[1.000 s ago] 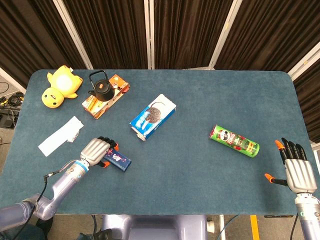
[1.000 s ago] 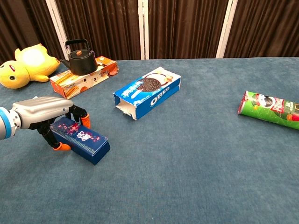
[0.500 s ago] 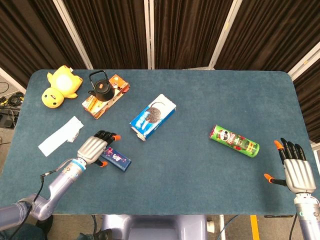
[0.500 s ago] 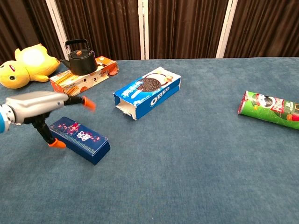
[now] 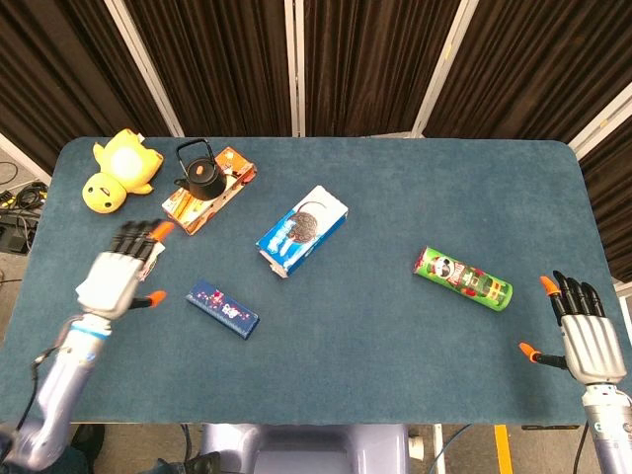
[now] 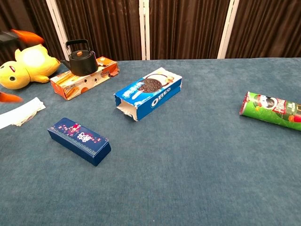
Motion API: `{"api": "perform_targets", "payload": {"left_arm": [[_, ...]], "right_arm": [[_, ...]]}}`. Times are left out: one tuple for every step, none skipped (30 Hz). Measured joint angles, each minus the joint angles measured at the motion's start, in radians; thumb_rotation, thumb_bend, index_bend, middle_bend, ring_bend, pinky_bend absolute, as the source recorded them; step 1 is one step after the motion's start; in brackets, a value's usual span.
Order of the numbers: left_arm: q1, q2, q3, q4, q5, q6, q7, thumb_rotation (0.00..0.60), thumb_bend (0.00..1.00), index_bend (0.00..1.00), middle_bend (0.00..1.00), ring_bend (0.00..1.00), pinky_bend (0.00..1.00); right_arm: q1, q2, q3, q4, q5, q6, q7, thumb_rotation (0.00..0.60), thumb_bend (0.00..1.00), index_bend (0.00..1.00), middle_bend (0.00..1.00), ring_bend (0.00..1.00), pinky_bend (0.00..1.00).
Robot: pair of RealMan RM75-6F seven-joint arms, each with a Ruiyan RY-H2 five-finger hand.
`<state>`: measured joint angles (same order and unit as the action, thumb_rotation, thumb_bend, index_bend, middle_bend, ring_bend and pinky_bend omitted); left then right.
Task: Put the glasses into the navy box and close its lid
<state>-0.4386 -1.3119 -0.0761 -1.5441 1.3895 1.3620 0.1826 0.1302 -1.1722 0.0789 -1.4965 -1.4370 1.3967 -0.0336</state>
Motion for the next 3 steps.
{"api": "perform_targets", "payload": {"left_arm": [[0.038, 0.020, 0.001, -0.026, -0.006, 0.051, 0.018, 0.600, 0.00, 0.00, 0.00, 0.00, 0.00], [0.068, 0.037, 0.003, -0.049, -0.010, 0.087, 0.028, 0.600, 0.00, 0.00, 0.00, 0.00, 0.00], [0.099, 0.055, 0.007, -0.074, -0.014, 0.119, 0.034, 0.600, 0.00, 0.00, 0.00, 0.00, 0.00]], "right_arm": [[-0.001, 0.002, -0.001, -0.002, -0.005, 0.003, 0.003, 0.600, 0.00, 0.00, 0.00, 0.00, 0.00], [-0.002, 0.005, -0.003, -0.005, -0.012, 0.008, 0.006, 0.600, 0.00, 0.00, 0.00, 0.00, 0.00], [-0.003, 0.007, -0.004, -0.005, -0.017, 0.012, 0.009, 0.600, 0.00, 0.00, 0.00, 0.00, 0.00]]}}
